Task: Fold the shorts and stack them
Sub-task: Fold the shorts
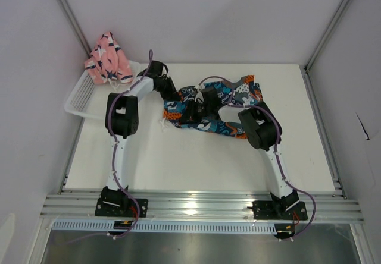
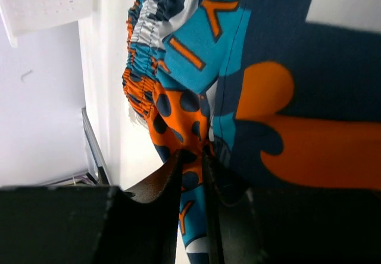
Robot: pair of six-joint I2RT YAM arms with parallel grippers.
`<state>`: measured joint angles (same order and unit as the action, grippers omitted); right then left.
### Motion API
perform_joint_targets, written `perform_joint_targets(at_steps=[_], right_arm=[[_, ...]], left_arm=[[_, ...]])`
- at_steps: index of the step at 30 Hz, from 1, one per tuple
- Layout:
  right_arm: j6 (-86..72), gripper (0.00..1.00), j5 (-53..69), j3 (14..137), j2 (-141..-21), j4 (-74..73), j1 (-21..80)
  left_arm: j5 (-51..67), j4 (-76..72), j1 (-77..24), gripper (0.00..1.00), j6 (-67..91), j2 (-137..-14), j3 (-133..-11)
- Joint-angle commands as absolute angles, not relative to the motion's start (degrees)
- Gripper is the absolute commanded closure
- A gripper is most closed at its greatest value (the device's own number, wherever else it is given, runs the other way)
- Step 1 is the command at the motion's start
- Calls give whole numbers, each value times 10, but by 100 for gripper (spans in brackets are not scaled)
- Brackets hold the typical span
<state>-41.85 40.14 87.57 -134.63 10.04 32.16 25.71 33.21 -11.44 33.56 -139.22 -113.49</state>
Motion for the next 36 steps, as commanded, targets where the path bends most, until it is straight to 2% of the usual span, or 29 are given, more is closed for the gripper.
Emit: perform_joint_targets(at_steps=[1,8,13,14,18,27,29,30,31,36], right_arm=[[-398,77,374,839,-1326,53,344],[-408,79,375,800,-1316,64,357],[-403,79,377,741,-1279,78,363],[-399,79,374,730,-1270,80,364],[-390,79,368,687,-1229,80,366],[-361,76,338,683,-1179,55,383],[-363,74,331,681,-1173,64,385],[-363,74,328,680,-1170,68,386],[-362,73,321,680,-1167,70,388],[-361,73,308,679,-1159,84,388]], left_arm=[[228,309,-110,83,358,-1390,-1152],[178,337,-112,86,368,-1386,-1149],[138,287,-118,86,385,-1266,-999],[137,272,-118,86,389,-1245,-928],[128,244,-118,84,395,-1176,-857],[149,268,-119,59,372,-1101,-837],[149,270,-119,47,369,-1079,-829],[148,269,-120,36,366,-1051,-811],[144,270,-120,32,366,-1036,-803],[134,242,-120,30,387,-944,-702]])
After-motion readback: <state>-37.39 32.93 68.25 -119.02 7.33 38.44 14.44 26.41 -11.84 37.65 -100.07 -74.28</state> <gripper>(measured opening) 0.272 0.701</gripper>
